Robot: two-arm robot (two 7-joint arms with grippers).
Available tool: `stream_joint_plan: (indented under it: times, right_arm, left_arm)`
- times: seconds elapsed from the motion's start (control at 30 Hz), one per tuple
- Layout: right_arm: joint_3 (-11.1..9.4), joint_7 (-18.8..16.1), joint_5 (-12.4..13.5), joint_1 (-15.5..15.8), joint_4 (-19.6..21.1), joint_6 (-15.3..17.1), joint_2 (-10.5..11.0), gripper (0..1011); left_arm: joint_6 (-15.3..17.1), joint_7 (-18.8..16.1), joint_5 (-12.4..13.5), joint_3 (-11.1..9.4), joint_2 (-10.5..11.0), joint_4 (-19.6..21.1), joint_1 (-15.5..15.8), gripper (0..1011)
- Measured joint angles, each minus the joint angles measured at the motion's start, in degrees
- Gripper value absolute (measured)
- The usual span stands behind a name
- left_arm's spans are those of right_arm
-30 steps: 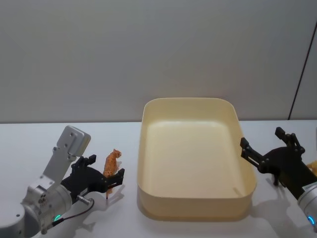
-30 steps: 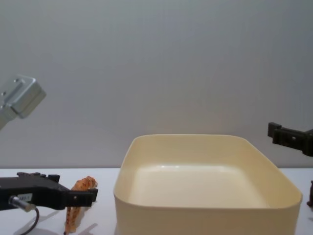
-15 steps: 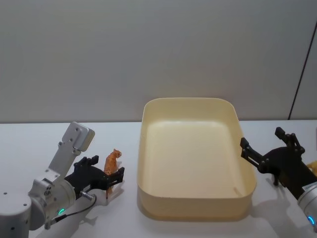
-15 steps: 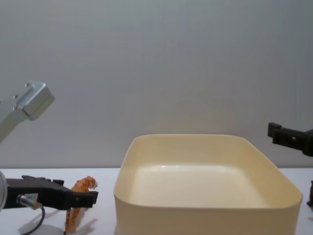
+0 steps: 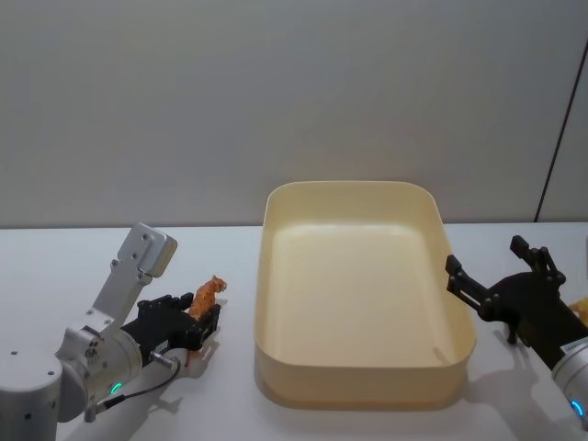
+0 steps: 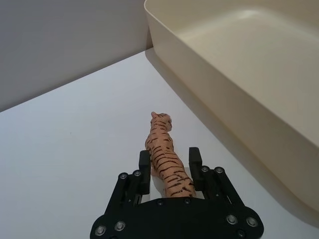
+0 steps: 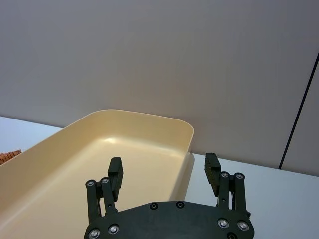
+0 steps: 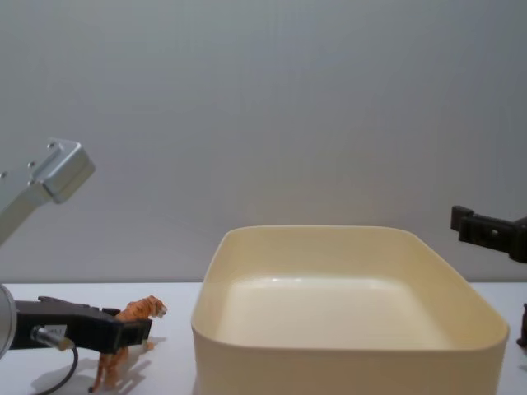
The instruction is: Pick up the toy alternately with two hands and place it into the central storage box.
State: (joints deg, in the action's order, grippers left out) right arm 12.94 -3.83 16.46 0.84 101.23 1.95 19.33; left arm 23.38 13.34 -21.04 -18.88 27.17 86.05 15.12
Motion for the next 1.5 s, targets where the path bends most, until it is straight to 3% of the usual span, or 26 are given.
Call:
stream_joint_plan:
  times: [0.17,0.23,0.8,1.5]
  right_arm:
    - [0.0,0.0,0.0,0.0,0.0,0.0,0.0,1001]
    - [0.0,0.0,0.0,0.0,0.0,0.0,0.0,1001]
    - [0.0,0.0,0.0,0.0,0.0,0.0,0.0,1001]
    - [0.0,0.0,0.0,0.0,0.0,0.0,0.0,1001]
  left_arm:
    - [0.15,-0.02,0.03,0.0,-0.08,-0.1,0.14,306]
    - [0.18,-0.03,0.04,0.0,-0.11,-0.14,0.17,295]
    - [0.5,-0.05,0.37,-0.07,-0.42,-0.5,0.59,295]
    - [3.04,1.74,3.45,0.75,-1.16,-0.53,4.54,295]
